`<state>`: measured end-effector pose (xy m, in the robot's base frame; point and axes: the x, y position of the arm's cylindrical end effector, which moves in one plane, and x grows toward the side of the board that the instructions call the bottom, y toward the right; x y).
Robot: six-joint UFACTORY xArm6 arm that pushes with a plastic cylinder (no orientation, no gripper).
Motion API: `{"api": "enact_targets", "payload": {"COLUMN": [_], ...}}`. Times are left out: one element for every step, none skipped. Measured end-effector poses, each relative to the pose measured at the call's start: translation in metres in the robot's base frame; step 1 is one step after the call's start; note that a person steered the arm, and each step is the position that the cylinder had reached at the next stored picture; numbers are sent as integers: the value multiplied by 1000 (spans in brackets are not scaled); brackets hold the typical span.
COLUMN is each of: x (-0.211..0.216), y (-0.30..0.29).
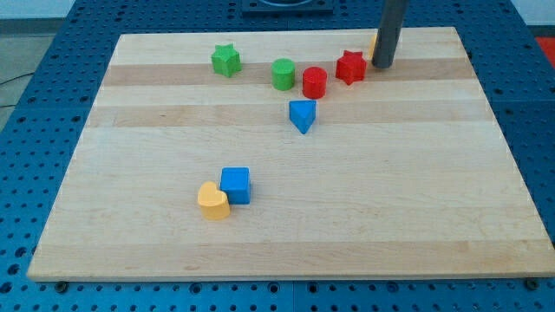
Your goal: Slightly move the blue cube below the blue triangle
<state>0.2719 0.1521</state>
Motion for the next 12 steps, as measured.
{"api": "enact_targets", "payload": {"x": [-13, 67, 188, 249, 298, 287, 253, 251, 252, 257, 260, 256], "y": [0, 3, 4, -91, -189, -276, -340, -339, -327, -293, -255, -229]}}
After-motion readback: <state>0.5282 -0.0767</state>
